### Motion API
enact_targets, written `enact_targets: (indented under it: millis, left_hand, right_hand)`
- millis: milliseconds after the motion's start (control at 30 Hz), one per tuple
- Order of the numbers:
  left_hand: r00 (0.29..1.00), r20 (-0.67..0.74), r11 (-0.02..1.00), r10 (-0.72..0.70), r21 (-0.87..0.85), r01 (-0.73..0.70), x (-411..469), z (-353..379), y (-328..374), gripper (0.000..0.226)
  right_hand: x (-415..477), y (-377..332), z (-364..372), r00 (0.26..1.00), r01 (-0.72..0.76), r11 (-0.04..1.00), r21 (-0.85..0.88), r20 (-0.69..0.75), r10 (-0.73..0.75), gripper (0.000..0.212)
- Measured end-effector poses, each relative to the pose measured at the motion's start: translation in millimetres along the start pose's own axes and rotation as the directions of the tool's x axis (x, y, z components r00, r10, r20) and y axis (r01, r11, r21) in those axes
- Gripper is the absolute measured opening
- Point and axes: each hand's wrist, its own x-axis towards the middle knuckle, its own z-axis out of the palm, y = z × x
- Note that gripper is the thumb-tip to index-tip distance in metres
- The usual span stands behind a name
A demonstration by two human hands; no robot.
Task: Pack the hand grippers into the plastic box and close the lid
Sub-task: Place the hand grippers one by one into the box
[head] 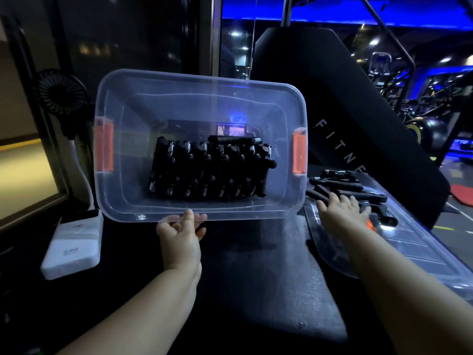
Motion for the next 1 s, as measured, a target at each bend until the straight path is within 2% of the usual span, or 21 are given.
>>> enact_targets:
  millis: [167,400,633,833,1000]
  left_hand:
    - [1.000,0.005,1.000,0.006,0.004,-0.006,0,0,0,0.014]
    - [1.000,0.003,1.000,0.004,-0.004,-0.004,0,0,0,0.015]
    - [1.000,-0.003,1.000,-0.002,-0.009,0.002,-1,0,2,0.014]
    - [1.000,-0.003,1.000,-0.017,-0.021,0.017,-3,0,3,0.013]
    - [1.000,-0.005,1.000,-0.018,-0.021,0.018,-2,-1,3,0.012]
  right_hand:
    - [3,-1,2,0.997,0.001,0.991,-0.134,0.079,0.010,0.062]
    - [-4,-4,-5,0.999,-0.030,0.980,-0.195,0.033,0.037,0.069]
    - [-20,-7,-11,1.000,0.011,0.973,-0.229,-0.023,-0.016,0.056]
    - [-25,-4,-11,0.995,-0.021,0.990,-0.139,-0.097,0.007,0.055]
    - [-31,0,-17,0.962,0.064,0.991,0.113,-0.272,-0.031,0.048]
